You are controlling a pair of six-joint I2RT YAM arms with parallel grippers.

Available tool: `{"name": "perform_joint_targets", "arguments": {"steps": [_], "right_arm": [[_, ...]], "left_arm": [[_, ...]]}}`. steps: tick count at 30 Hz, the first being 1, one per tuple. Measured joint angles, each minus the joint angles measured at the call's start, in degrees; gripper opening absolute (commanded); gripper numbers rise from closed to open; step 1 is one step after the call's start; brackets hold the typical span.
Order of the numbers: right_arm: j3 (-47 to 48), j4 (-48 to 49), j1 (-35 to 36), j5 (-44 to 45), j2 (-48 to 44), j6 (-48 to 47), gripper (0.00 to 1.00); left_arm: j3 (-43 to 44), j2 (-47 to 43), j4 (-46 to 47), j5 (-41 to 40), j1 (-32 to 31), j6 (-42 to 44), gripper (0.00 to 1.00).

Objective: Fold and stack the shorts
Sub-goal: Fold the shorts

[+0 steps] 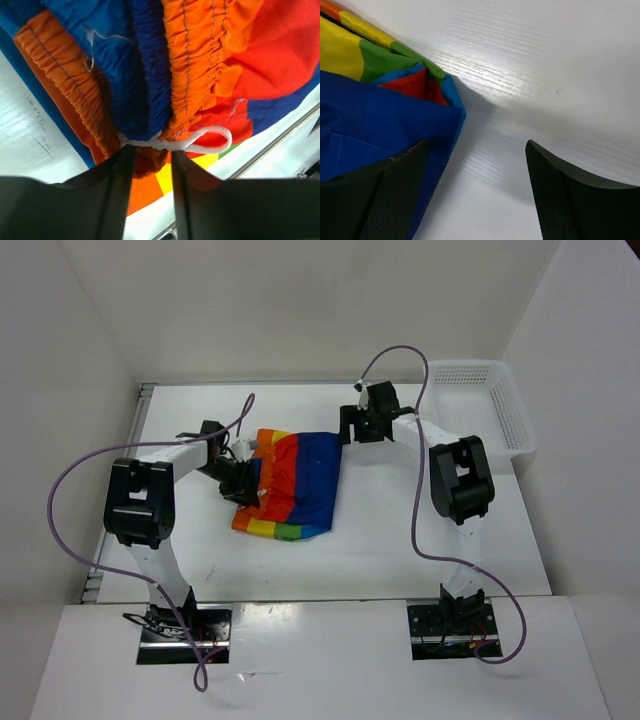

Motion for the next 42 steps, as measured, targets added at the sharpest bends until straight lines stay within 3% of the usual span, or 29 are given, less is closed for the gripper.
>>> {"name": "perform_joint_targets", "arguments": {"steps": [3, 13, 18, 23, 27, 31, 38, 42], "right_arm": [[0.0, 0.0, 0.2, -0.4, -0.1, -1.1, 0.83], [-2.4, -1.1, 0.3, -1.3, -9.4, -8.3, 0.83], [-4.3, -1.0, 0.3, -4.8, -11.3, -8.2, 0.83], [-4.5, -1.0, 0.4, -7.2, -8.5, -6.8, 0.83], [-4.5, -1.0, 0.4, -8.7, -6.4, -5.4, 0.83], [-4.5, -1.0, 0.4, -9.4, -5.4, -4.5, 0.83], [-3.0, -1.1, 0.4, -9.1, -5.3, -4.0, 0.83], [0.2, -1.1, 0.3, -8.6, -5.2, -4.0, 0.83]], "left_arm": [[0.5, 0.0, -0.6, 0.0, 0.0, -0.2, 0.49], [9.6, -2.3, -5.2, 5.6, 1.8, 0.0, 0.83], [15.5, -0.1, -2.6, 3.7, 2.8, -0.1, 0.84], [24.4, 9.6, 1.6, 0.7, 0.9, -0.1, 0.86], [25.9, 15.2, 3.1, -0.7, 0.2, -0.2, 0.86], [26.4, 17.4, 3.1, -0.2, 0.3, -0.3, 0.75], [29.2, 21.0, 4.0, 0.6, 0.5, -0.4, 0.27], [29.2, 21.5, 4.6, 2.0, 0.5, -0.3, 0.22]]}}
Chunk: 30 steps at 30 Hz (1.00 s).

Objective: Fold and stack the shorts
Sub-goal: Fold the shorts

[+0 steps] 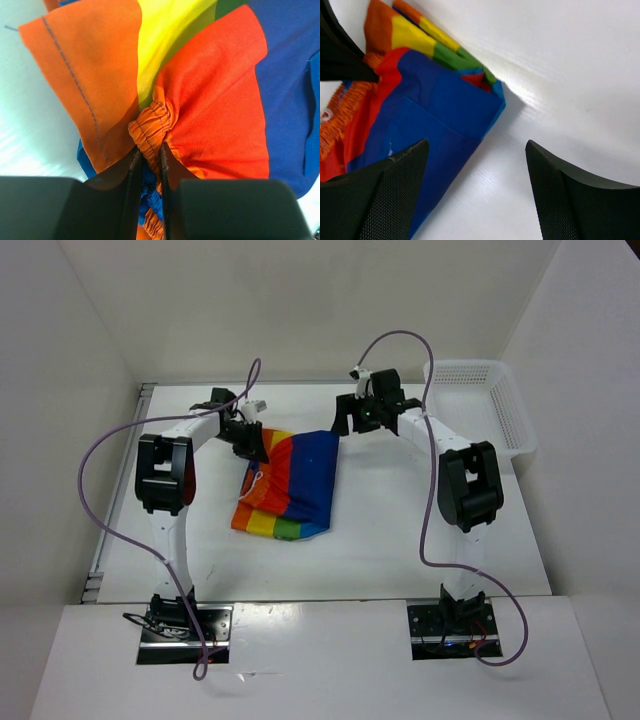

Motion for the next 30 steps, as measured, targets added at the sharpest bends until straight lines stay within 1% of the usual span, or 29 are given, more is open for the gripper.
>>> {"name": "perform_joint_targets", "arguments": {"steps": [4, 10, 13, 17, 21, 26, 30], "right_arm": [[4.7, -1.2, -0.8, 0.4, 0.0, -0.9, 0.83], [9.6, -2.7, -4.5, 1.2, 0.0, -2.8, 0.83], [11.1, -4.0, -6.5, 1.8, 0.0, -3.7, 0.83], [11.6, -4.7, -8.3, 2.7, -0.4, -4.6, 0.83], [11.6, -5.4, -8.3, 3.0, -1.0, -5.0, 0.83], [11.6, -5.5, -8.3, 3.0, -2.3, -5.2, 0.83], [11.6, -5.5, -8.3, 2.9, -3.3, -5.2, 0.83]], "left_arm": [[0.6, 0.9, 1.1, 2.7, 0.0, 0.0, 0.22], [0.8, 1.2, 4.3, 4.8, -1.2, 0.0, 0.17], [-1.2, 0.5, 7.8, 5.6, -1.0, 0.0, 0.16], [-4.8, -0.8, 10.5, 7.5, 0.8, 0.0, 0.2], [-6.2, -0.9, 12.9, 9.4, 1.6, -0.2, 0.2], [-6.4, -0.9, 16.3, 10.6, 0.3, -0.2, 0.2], [-7.4, -0.8, 21.3, 13.2, -0.7, -0.2, 0.2]]}}
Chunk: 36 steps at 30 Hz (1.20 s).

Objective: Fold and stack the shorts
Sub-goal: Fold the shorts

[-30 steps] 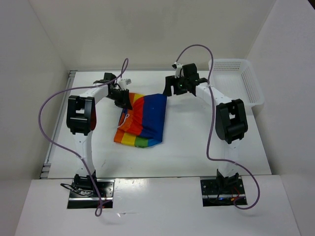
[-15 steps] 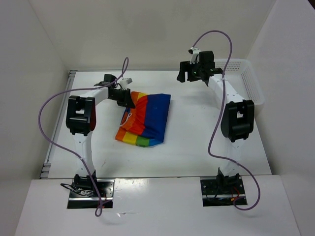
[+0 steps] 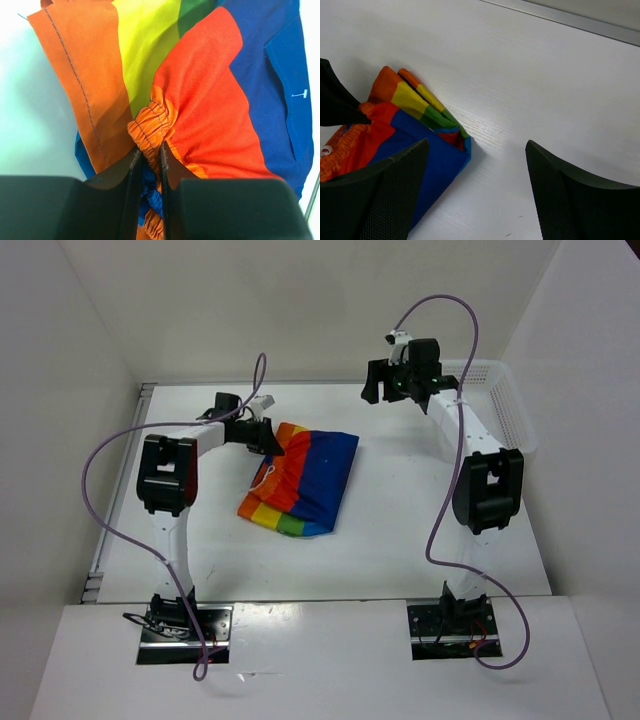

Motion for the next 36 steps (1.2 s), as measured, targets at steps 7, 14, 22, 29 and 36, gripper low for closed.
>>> {"name": "perform_joint_targets", "arguments": {"steps": [7, 14, 22, 29, 36], "right_arm": [[-0.6, 0.1, 0.0, 0.0, -0.3, 0.0, 0.83], [-9.2, 0.4, 0.0, -2.5, -0.7, 1.0, 0.83], [-11.9, 1.3, 0.0, -6.4, 2.1, 7.0, 0.83], [-11.6, 4.6, 0.6, -11.8, 7.5, 12.6, 0.83], [-6.6, 5.6, 3.1, -14.7, 15.2, 15.6, 0.83]], "left_arm": [[3.6, 4.5, 3.5, 3.8, -0.3, -0.5, 0.3], [6.7, 6.1, 3.8, 4.3, 0.0, -1.1, 0.69], [6.5, 4.4, 0.2, 4.7, 3.5, -1.1, 0.99], [6.5, 3.6, -3.5, 4.0, 8.0, -1.1, 0.99], [8.8, 3.6, -7.3, 1.0, 7.7, -0.9, 0.99]]}}
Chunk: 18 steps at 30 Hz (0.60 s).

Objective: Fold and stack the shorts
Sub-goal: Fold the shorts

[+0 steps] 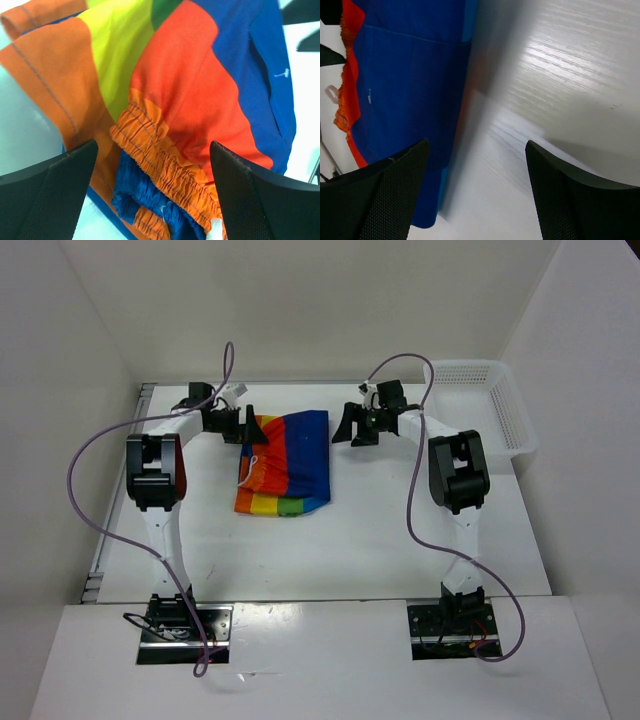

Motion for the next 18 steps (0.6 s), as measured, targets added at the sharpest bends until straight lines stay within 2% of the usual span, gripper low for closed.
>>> {"name": "perform_joint_targets", "arguments": {"steps": [5, 11, 15, 18], "right_arm": [[1.0, 1.0, 0.5, -0.9, 0.1, 0.1, 0.87], [1.0, 0.7, 0.5, -0.9, -0.9, -0.7, 0.87], [1.0, -0.2, 0.5, -0.1, -4.0, -3.1, 0.88], [1.0, -1.8, 0.5, 2.6, -7.6, -6.5, 0.96]], "left_arm": [[7.3, 0.6, -7.9, -7.4, -0.3, 0.1, 0.99], [16.5, 0.7, -13.8, -18.1, -1.6, 0.2, 0.99], [17.5, 0.1, -16.3, -24.4, -3.6, 0.3, 0.99], [17.4, -1.5, -18.2, -29.8, -4.7, 0.3, 0.99]]}}
